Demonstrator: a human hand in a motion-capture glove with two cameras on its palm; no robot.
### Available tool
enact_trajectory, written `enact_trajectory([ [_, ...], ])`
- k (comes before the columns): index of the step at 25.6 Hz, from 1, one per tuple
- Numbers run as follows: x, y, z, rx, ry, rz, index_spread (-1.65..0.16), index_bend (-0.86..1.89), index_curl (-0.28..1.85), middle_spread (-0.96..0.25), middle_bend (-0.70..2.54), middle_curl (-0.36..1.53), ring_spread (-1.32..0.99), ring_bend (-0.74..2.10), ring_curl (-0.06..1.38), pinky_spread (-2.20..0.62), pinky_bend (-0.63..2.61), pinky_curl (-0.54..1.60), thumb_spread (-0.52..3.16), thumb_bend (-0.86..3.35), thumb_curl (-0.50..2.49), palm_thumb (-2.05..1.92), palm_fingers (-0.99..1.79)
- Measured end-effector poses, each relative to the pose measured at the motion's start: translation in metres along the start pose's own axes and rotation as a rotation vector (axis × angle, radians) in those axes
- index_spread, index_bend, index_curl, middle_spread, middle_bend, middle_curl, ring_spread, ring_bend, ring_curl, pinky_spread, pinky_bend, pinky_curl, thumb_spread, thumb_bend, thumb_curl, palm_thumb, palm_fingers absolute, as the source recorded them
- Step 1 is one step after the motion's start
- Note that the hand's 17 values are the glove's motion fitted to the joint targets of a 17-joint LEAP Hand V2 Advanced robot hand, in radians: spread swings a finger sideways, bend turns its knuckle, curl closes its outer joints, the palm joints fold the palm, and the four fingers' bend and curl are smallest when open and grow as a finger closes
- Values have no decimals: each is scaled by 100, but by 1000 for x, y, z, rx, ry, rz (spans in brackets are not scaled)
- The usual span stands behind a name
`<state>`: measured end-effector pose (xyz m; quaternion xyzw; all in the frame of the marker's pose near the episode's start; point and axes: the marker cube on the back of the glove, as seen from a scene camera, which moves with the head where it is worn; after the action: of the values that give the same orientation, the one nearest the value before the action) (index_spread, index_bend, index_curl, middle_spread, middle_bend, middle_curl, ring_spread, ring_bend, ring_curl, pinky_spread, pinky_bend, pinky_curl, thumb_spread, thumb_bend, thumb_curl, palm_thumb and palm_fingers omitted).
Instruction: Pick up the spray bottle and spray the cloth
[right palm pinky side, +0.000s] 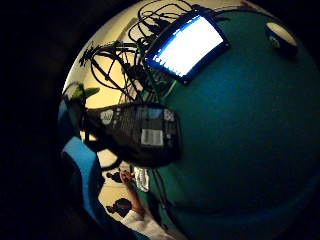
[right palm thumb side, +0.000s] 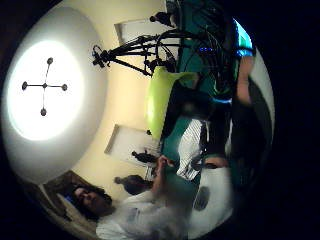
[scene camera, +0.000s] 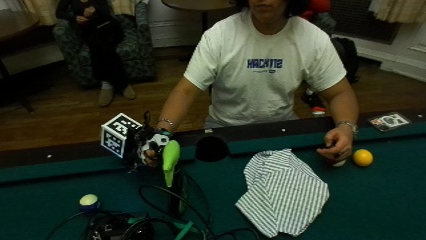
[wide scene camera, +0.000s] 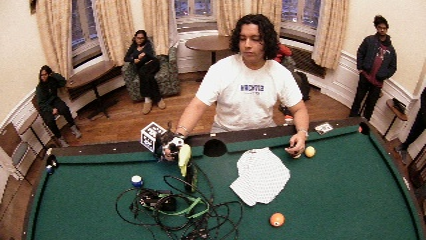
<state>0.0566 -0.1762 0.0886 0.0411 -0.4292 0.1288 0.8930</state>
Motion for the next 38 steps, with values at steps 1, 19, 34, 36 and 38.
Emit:
enact_trajectory([
  [1,0,-1,1,-4,-11,-1,-31,30,33,-21,46,44,-20,71,43,-22,82,39,79,12,41,96,153],
  [19,-9,-10,24,-109,-54,6,-28,37,46,-21,68,60,-21,92,58,-24,92,50,69,-4,51,92,93],
  [34,-11,-44,84,-75,-38,20,-30,7,31,-13,38,43,-17,64,40,-5,72,36,79,-6,39,55,49],
  [36,-18,-53,89,-68,-29,29,-28,7,29,-13,33,41,-17,65,39,-7,75,35,79,-6,38,54,56],
  [38,-24,-61,94,-74,-28,45,-27,6,28,-13,32,41,-17,70,39,-9,76,35,79,-5,38,53,66],
])
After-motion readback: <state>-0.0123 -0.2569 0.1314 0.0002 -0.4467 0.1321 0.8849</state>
